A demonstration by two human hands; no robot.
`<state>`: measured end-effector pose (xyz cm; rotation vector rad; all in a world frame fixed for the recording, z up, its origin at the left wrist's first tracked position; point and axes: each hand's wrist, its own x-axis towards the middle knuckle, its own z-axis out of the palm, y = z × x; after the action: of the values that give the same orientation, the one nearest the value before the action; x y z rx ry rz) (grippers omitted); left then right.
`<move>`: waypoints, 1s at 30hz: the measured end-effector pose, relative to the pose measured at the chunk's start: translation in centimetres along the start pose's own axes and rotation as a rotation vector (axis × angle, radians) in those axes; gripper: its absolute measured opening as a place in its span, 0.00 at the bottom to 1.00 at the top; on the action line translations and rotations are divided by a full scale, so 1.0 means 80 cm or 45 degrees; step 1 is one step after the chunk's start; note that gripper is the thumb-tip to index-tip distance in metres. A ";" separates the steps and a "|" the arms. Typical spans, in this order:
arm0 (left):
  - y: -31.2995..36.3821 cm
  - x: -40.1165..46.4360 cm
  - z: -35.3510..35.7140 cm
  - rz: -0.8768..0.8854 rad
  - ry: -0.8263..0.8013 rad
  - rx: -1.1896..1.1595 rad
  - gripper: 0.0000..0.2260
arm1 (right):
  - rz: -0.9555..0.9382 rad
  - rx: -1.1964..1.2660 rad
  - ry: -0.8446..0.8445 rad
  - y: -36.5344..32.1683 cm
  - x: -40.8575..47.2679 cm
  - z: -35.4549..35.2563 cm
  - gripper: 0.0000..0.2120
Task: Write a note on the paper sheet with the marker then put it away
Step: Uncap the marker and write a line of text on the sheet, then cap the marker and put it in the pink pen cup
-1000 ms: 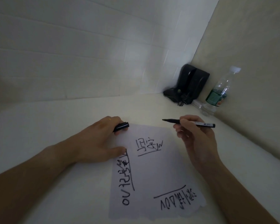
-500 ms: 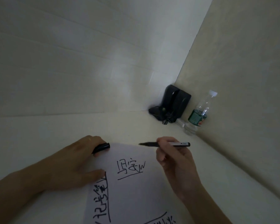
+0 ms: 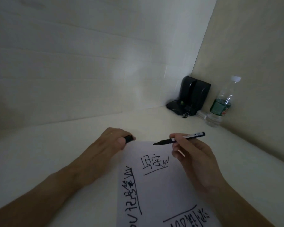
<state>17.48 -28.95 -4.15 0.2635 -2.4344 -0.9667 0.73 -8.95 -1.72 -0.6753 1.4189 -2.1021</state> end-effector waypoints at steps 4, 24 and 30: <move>0.022 -0.004 0.004 0.079 0.053 -0.075 0.14 | 0.107 0.161 -0.011 -0.005 -0.001 0.001 0.11; 0.021 -0.001 0.005 -0.004 0.185 -0.294 0.05 | -0.056 0.088 -0.112 -0.005 -0.006 0.009 0.21; 0.019 -0.003 0.003 -0.007 0.191 -0.361 0.05 | -0.057 0.013 -0.141 -0.006 -0.007 0.011 0.15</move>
<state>17.54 -27.61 -3.31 0.2334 -2.1315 -1.2316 1.62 -9.05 -1.06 -0.8139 1.3434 -2.0706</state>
